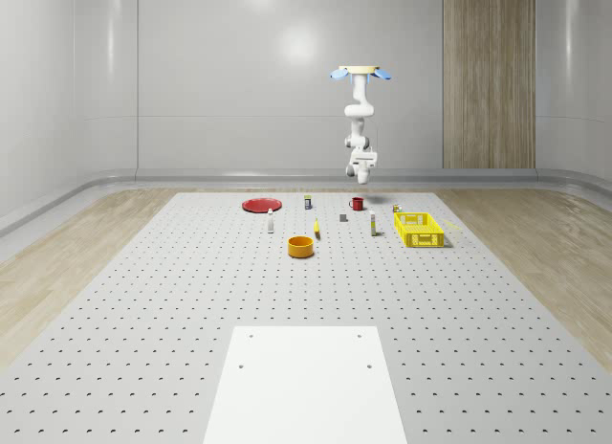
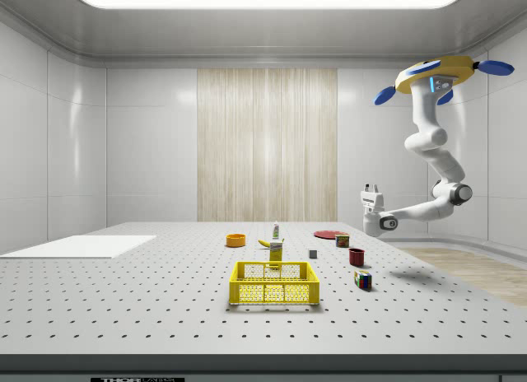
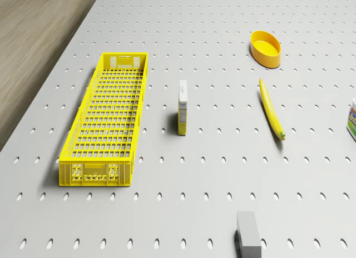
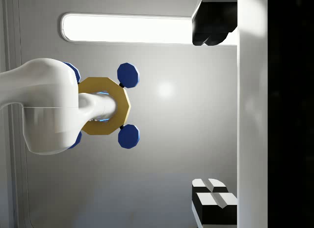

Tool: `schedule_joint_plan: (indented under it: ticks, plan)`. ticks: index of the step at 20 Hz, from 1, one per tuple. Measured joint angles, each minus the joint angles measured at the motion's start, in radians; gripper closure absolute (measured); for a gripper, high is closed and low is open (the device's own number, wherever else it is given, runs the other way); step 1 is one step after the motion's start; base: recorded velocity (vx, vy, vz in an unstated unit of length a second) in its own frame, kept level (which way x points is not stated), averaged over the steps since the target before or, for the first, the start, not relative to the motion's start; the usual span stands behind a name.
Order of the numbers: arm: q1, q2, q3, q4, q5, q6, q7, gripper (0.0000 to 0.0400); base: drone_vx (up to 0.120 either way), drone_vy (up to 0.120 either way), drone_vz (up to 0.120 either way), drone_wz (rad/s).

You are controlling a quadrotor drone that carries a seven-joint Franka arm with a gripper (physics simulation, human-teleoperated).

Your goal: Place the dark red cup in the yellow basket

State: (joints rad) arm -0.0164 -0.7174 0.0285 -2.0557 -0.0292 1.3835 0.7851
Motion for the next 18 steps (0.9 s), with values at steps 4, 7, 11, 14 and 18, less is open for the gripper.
schedule_joint_plan:
  ticks: [4, 7, 11, 14, 18]
  plan:
    - [-0.007, -0.002, 0.023, -0.003, -0.032, 0.003, 0.004, 0.0000, 0.000, 0.000, 0.000, 0.000]
    - [-0.016, -0.005, 0.053, -0.008, -0.074, 0.006, 0.010, 0.0000, 0.000, 0.000, 0.000, 0.000]
    - [-0.039, -0.010, 0.125, -0.022, -0.176, 0.011, 0.024, 0.0000, 0.000, 0.000, -0.060, 0.000]
    - [-0.069, -0.018, 0.218, -0.051, -0.309, 0.017, 0.043, 0.0000, 0.000, 0.000, -0.120, 0.000]
    - [-0.137, -0.042, 0.414, -0.155, -0.600, 0.032, 0.093, 0.0000, 0.000, 0.000, -0.120, 0.000]
